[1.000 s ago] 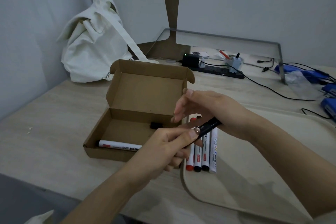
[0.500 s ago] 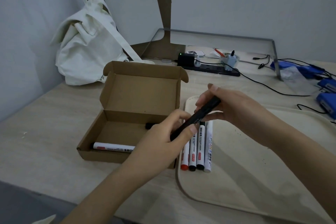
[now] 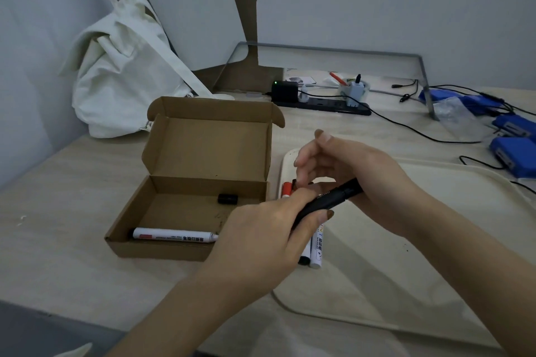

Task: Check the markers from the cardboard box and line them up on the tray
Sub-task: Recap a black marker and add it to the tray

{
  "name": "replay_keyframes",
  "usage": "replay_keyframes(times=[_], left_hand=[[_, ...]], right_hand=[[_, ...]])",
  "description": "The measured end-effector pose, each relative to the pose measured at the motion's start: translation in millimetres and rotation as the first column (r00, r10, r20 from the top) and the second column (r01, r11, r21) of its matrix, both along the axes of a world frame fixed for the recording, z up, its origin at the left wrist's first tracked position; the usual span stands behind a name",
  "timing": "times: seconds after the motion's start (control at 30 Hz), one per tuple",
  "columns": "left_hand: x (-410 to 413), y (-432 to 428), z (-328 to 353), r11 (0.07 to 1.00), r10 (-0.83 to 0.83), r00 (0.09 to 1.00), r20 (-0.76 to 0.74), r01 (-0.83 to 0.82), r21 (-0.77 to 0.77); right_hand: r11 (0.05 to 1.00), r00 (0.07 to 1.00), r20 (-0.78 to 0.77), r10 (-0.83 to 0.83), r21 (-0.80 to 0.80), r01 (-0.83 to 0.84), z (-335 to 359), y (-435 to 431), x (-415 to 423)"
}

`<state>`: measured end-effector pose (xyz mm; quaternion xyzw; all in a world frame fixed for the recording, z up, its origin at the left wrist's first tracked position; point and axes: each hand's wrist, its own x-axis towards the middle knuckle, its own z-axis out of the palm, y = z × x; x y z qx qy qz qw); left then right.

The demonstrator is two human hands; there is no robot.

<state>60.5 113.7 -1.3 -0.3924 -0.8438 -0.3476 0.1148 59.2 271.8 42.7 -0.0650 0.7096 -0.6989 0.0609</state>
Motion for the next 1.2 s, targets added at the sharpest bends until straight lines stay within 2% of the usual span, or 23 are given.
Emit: replay_keyframes(times=[0.17,0.23,0.3,0.37,0.43,0.47,0.53,0.6,0.67,0.73,0.87,1.1,1.2], left_hand=[[4,11,-6,0.997,0.023,0.987,0.161,-0.035,0.074],[1,12,1,0.997,-0.026,0.953,0.301,0.004,0.073],[-7,15,11,0.976,-0.147,0.843,0.518,0.04,0.212],[-19,18,17,0.931,-0.245,0.69,0.681,-0.029,0.364],[-26,21,24,0.889,-0.332,0.576,0.747,-0.073,0.451],[-27,22,26,0.889,-0.347,0.549,0.76,-0.067,0.454],[-30,22,25,0.932,-0.278,0.58,0.765,-0.029,0.361],[-34,18,20,0.975,-0.132,0.722,0.68,-0.029,0.22],[-38,11,9,0.995,0.029,0.89,0.456,-0.07,0.074],[-37,6,1,0.991,0.127,0.961,0.245,-0.109,-0.083],[-30,7,-19,0.969,0.052,0.984,0.171,-0.008,-0.249],[-25,19,-40,0.896,-0.08,0.989,0.121,0.125,-0.427],[-23,20,-42,0.875,-0.107,0.986,0.128,0.154,-0.458]], right_hand=[[0.999,0.999,0.01,-0.03,0.014,0.03,0,5,0],[1.0,0.999,0.039,-0.029,0.006,0.029,5,7,-1],[0.996,0.997,0.034,-0.067,-0.056,0.069,13,13,-6],[0.992,0.993,0.021,-0.113,-0.062,0.114,18,19,-12],[0.994,0.995,0.018,-0.093,0.059,0.092,13,20,-13],[0.988,0.997,0.02,-0.075,0.138,0.071,7,20,-12],[0.973,0.995,0.03,-0.098,0.214,0.089,-4,21,-11],[0.967,0.981,0.051,-0.186,0.189,0.174,-11,29,-14],[0.959,0.96,0.114,-0.256,0.155,0.237,-16,40,-18],[0.949,0.942,0.183,-0.282,0.195,0.247,-27,47,-21],[0.9,0.902,0.234,-0.362,0.338,0.274,-51,43,-26],[0.791,0.899,0.152,-0.41,0.551,0.268,-71,29,-39],[0.728,0.908,0.112,-0.404,0.641,0.245,-74,27,-39]])
